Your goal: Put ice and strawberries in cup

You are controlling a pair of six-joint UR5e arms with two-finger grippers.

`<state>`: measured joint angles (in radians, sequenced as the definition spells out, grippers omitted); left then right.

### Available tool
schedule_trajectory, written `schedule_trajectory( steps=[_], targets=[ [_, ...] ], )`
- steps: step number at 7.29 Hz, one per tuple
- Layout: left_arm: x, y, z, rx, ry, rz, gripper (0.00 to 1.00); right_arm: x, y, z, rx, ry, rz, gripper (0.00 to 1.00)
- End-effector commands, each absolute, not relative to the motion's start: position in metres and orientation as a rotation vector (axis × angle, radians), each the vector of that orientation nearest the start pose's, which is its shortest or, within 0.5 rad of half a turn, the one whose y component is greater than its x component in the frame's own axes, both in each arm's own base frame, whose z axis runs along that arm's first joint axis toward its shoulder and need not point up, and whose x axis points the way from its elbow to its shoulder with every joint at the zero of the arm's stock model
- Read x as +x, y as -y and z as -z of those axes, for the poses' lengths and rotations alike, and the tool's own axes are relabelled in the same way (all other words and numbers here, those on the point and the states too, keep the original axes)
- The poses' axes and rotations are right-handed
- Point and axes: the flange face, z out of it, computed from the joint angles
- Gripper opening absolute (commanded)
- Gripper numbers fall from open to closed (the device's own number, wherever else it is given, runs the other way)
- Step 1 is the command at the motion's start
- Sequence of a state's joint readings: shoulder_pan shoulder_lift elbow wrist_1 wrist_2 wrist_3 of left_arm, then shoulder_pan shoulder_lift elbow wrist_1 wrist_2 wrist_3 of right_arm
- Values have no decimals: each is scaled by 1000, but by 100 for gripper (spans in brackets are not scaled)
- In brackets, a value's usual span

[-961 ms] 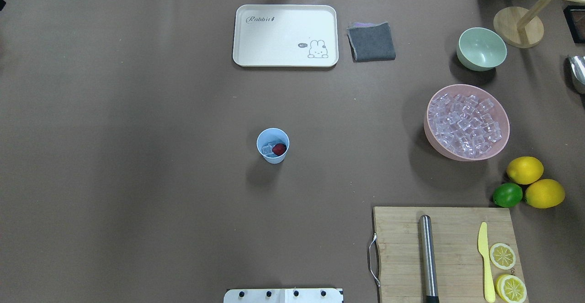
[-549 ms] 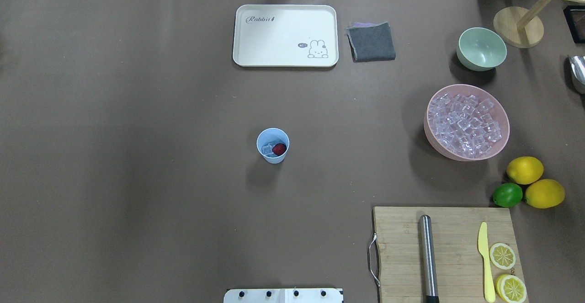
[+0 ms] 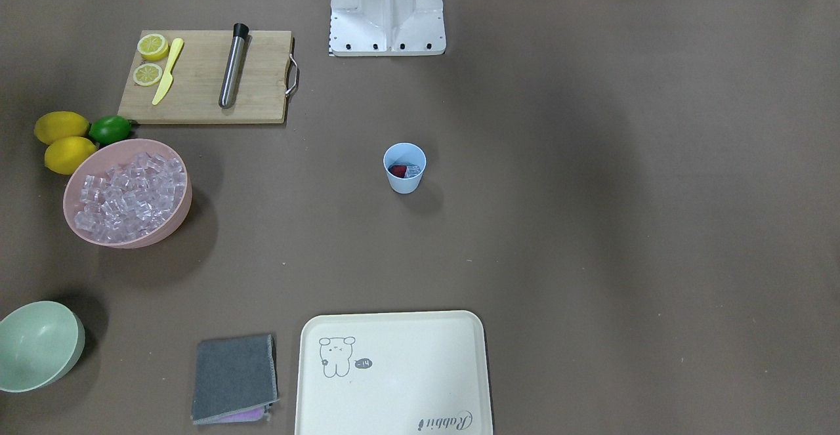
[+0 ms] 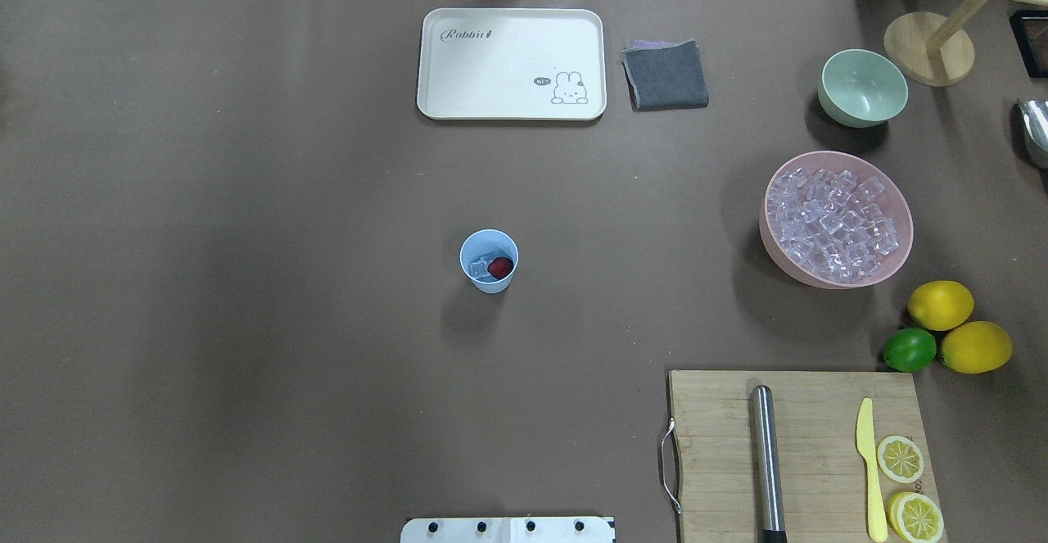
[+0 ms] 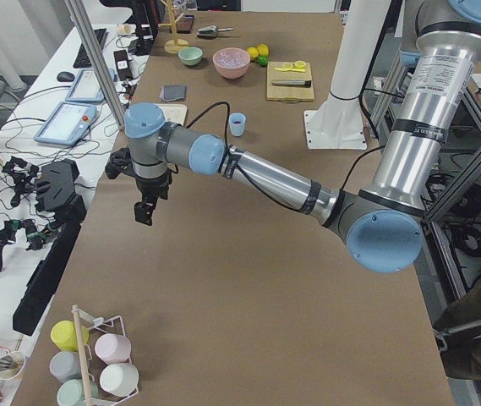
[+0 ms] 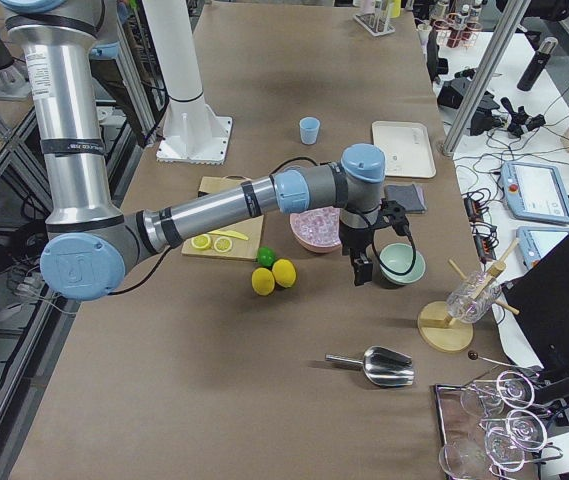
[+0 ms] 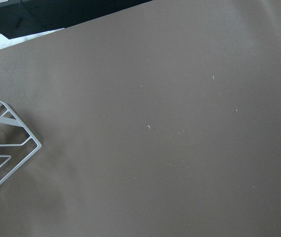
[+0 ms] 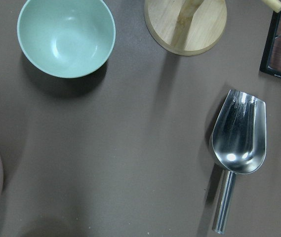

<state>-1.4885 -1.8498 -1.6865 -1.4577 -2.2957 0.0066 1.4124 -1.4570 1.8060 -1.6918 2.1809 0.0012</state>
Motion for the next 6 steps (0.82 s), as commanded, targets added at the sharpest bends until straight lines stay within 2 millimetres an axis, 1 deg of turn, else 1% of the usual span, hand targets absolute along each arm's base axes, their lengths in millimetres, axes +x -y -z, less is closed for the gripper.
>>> schedule_trajectory(
  steps=[1,2,3,4,5,6],
  targets=[
    [-18,597,-471,217,-731,-178,98,-10,537,-506,172,638,218,100],
    [-17,597,-471,219,-729,-185,98,-13,537,-505,171,638,222,100],
    [-16,594,-478,206,-729,-180,98,-19,537,-498,181,641,235,100],
    [-11,597,-492,176,-732,-175,98,-28,544,-485,198,650,252,100],
    [-11,602,-508,154,-732,-171,98,-29,545,-483,202,652,257,100],
    [-6,605,-520,133,-733,-174,98,-29,545,-482,204,652,257,100]
  ],
)
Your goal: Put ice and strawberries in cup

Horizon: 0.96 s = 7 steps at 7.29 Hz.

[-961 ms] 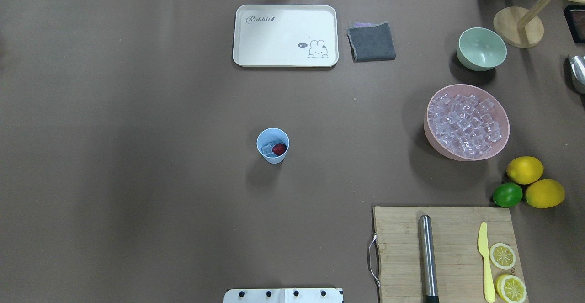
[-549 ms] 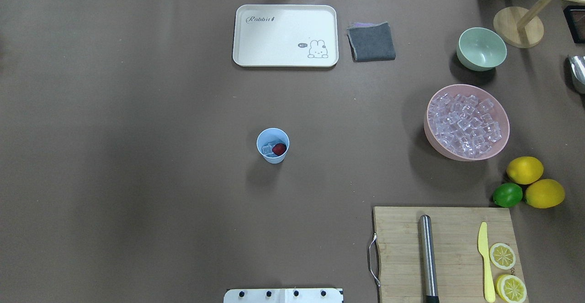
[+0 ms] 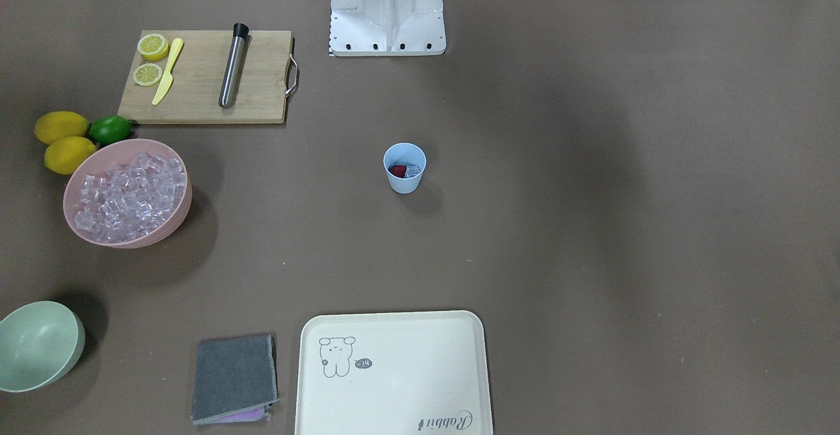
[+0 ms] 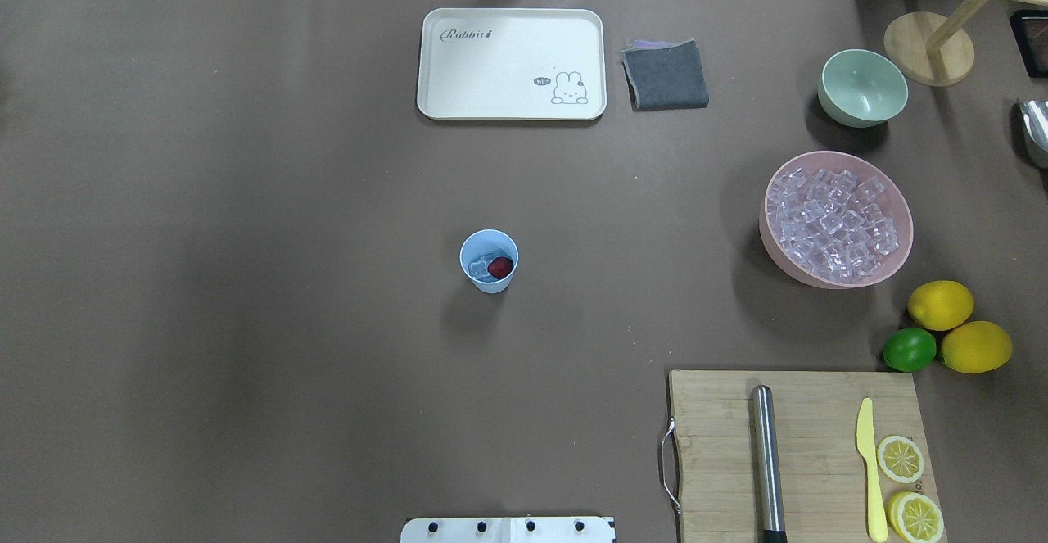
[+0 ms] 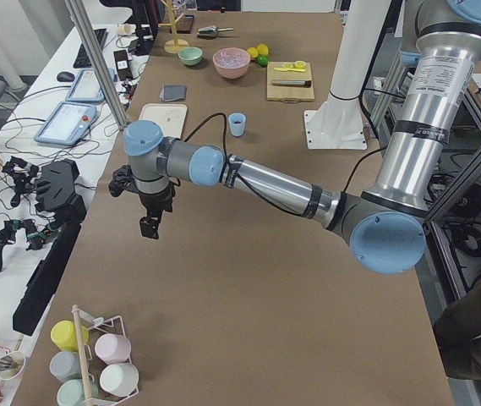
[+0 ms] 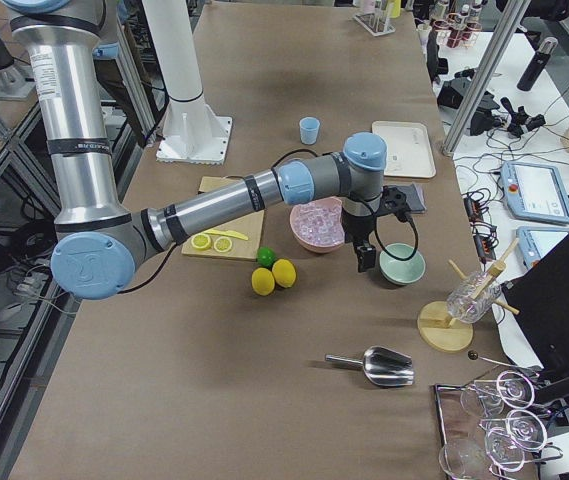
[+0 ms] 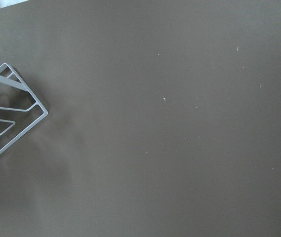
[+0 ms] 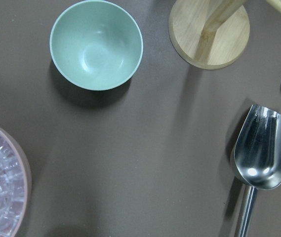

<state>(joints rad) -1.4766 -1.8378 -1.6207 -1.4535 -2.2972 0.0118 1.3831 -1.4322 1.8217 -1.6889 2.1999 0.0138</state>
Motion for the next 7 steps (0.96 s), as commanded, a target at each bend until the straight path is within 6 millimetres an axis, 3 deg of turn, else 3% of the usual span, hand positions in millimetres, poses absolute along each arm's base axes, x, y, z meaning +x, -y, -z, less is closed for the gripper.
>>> schedule_trajectory(
  steps=[1,7],
  targets=[
    [-4,605,-522,137,-731,-177,98,-28,544,-482,204,652,256,100],
    [0,603,-538,108,-718,-170,98,-26,537,-484,204,644,254,100]
  ],
)
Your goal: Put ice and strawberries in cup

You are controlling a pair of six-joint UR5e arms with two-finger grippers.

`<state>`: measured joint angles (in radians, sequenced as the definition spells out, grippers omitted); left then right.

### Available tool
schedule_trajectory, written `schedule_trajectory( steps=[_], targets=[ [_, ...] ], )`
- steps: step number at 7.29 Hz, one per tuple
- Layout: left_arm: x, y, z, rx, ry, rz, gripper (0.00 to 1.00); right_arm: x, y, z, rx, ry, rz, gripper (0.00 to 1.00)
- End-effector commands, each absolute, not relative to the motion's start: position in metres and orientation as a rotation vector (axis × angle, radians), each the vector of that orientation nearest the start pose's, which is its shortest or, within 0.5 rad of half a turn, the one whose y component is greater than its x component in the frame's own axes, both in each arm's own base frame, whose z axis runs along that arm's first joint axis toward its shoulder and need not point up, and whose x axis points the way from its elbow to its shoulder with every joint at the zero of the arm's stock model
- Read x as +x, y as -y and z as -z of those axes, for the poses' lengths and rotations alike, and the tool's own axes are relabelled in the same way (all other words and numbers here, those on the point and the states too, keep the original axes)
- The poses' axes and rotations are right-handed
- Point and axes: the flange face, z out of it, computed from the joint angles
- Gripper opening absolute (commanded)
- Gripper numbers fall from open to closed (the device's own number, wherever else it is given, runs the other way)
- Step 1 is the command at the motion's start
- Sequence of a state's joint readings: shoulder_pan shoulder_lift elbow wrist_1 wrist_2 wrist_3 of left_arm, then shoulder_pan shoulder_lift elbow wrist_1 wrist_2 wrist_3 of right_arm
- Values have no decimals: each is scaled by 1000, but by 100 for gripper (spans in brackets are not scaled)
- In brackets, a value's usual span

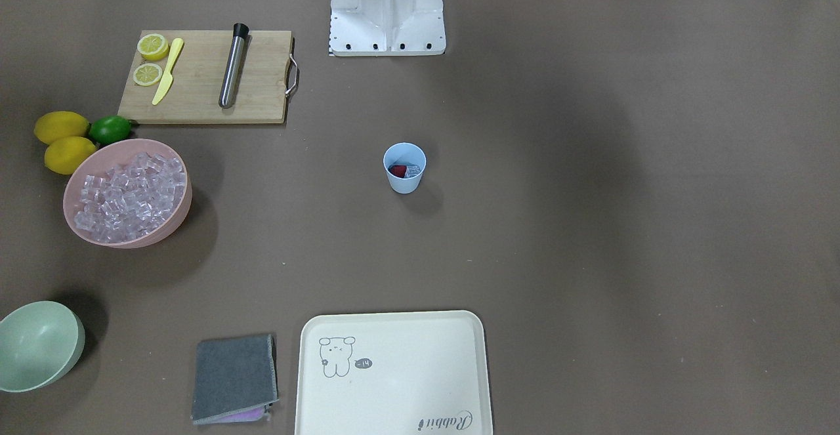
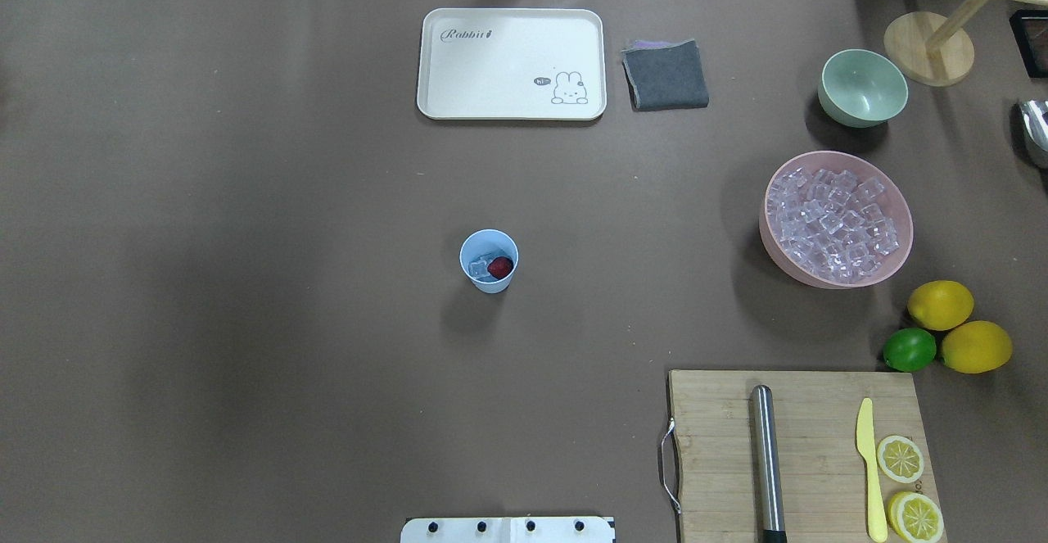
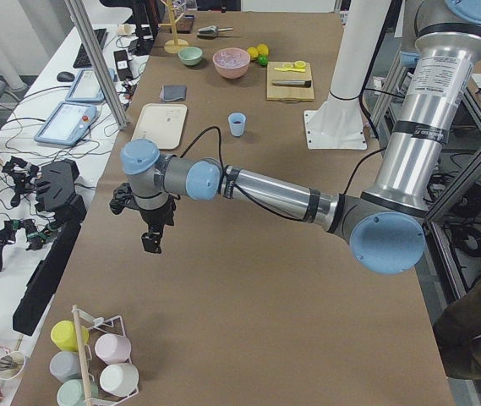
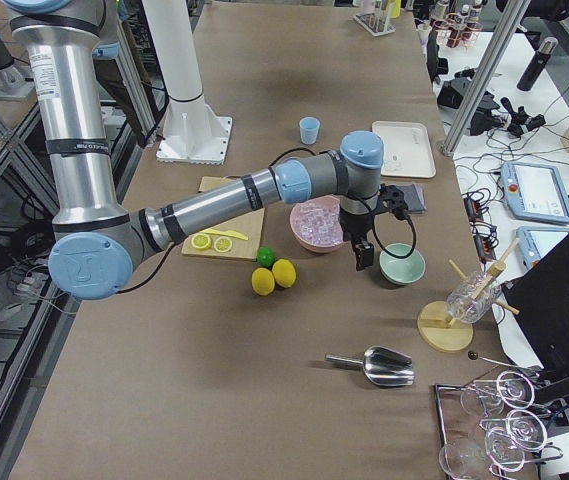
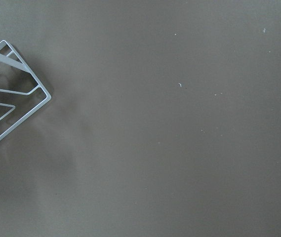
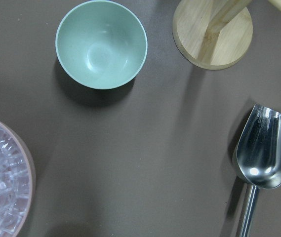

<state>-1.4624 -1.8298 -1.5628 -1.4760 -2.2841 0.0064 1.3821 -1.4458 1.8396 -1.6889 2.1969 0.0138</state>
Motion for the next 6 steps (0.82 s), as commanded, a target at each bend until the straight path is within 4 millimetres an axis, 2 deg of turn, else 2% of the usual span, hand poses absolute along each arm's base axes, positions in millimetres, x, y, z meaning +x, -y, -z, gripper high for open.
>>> schedule_trajectory(
  steps=[1,5,6],
  targets=[
    [1,603,-535,115,-720,-177,98,-26,537,-484,204,644,254,100],
    [13,603,-526,133,-691,-208,98,-26,540,-480,214,637,256,100],
    [15,603,-531,129,-690,-209,98,-26,539,-483,209,637,255,100]
  ],
)
